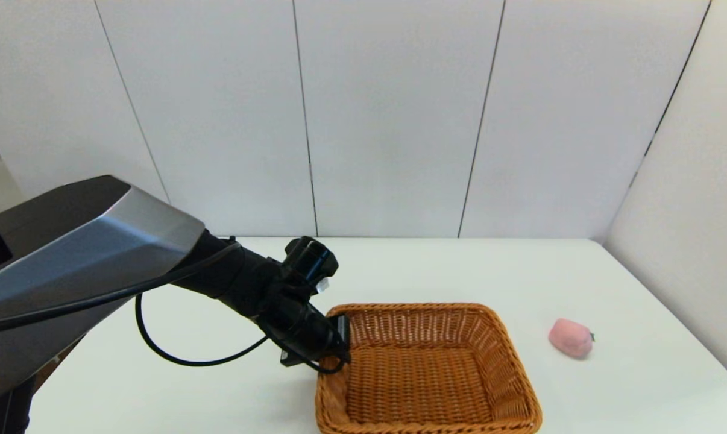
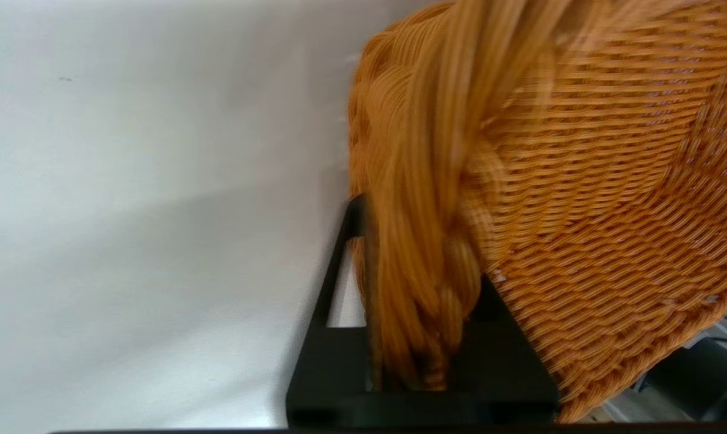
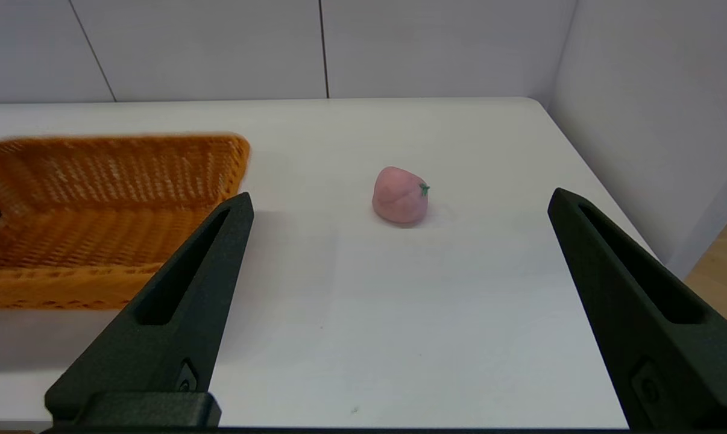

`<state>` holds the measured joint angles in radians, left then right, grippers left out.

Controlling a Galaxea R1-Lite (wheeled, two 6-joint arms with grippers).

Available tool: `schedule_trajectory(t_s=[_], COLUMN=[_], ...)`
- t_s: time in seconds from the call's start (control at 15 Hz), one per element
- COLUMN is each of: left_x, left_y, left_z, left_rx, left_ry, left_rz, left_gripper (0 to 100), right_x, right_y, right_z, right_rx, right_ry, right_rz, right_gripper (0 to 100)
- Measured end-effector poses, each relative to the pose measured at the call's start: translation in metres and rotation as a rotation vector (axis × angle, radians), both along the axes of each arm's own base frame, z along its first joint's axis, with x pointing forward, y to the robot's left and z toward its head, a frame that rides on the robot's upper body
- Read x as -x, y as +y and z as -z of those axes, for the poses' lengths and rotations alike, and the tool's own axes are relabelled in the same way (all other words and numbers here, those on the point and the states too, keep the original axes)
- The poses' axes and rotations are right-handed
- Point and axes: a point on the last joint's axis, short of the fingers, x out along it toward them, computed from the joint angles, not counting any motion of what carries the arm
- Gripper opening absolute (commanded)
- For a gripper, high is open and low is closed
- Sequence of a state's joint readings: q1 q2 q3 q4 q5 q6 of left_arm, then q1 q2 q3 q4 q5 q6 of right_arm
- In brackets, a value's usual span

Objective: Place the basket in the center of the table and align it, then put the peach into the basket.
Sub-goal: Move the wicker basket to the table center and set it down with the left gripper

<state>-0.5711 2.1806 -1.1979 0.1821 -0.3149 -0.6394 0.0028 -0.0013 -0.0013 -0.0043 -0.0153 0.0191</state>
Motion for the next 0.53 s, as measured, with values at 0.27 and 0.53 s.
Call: schedule_trajectory(t_s=[0.27, 0.53], left_x=[0.000, -0.002], left_y=[0.000, 0.002], left_z=[0.001, -0.014], left_rx=[-0.002, 0.022], left_ry=[-0.001, -0.053], left_rz=[0.001, -0.007], left_gripper=[100, 100], right_x=[0.000, 0.000], right_y=[0.000, 0.000], right_z=[0.000, 0.000], right_rx=[0.000, 0.000], right_ry=[0.000, 0.000], right_rz=[0.000, 0.000], right_gripper=[100, 100])
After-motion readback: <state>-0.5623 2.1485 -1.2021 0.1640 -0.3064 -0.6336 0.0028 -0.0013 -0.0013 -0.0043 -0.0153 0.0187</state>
